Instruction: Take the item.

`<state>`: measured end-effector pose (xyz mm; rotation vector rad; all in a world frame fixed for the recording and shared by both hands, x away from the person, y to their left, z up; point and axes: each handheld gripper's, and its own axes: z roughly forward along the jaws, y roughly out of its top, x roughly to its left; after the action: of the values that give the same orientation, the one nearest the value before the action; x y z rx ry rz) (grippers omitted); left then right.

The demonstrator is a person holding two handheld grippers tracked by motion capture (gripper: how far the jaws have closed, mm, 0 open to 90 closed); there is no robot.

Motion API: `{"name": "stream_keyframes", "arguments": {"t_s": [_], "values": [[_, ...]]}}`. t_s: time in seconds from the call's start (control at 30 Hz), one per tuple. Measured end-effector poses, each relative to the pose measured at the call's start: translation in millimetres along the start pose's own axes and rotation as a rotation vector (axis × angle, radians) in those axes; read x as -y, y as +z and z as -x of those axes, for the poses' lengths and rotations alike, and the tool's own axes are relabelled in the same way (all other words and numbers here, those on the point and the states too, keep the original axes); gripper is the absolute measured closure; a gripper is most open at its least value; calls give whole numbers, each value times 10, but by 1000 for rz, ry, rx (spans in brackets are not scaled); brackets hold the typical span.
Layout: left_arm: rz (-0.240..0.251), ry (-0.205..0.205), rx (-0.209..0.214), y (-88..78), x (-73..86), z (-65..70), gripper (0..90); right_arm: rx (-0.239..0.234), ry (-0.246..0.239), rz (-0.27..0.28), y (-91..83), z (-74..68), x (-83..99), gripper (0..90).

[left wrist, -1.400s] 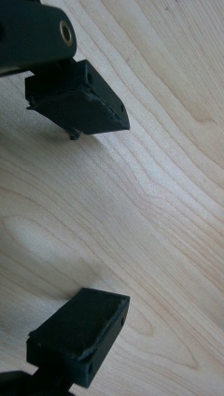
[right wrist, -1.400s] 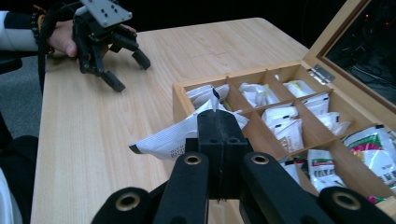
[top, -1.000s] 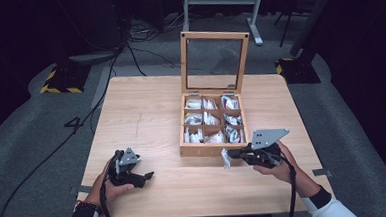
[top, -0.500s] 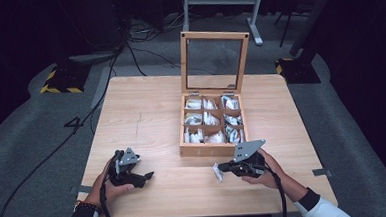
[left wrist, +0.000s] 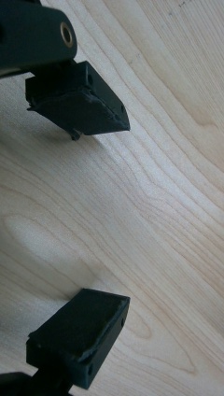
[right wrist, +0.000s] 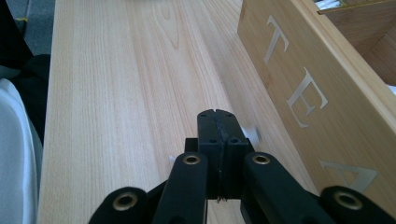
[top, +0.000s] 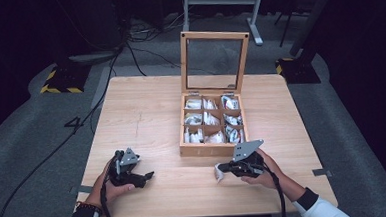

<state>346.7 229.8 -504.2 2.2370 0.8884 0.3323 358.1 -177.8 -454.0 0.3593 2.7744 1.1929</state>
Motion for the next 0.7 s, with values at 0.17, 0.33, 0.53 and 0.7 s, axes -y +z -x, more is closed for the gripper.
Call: {"name": "stream_keyframes", "arguments": {"t_s": [0.17,0.33,0.53,0.7], "values": [[-1,-9,-11,5,-6,15,150,5,4,5,-13,-4,-2,868],[-2,-17,-13,12,-14,27,150,19,7,26,-95,3,8,804],[-22,-24,-20,11,-40,36,151,45,25,62,-267,57,67,729],[-30,-26,-20,18,-68,55,164,77,44,85,-425,92,129,658]]}}
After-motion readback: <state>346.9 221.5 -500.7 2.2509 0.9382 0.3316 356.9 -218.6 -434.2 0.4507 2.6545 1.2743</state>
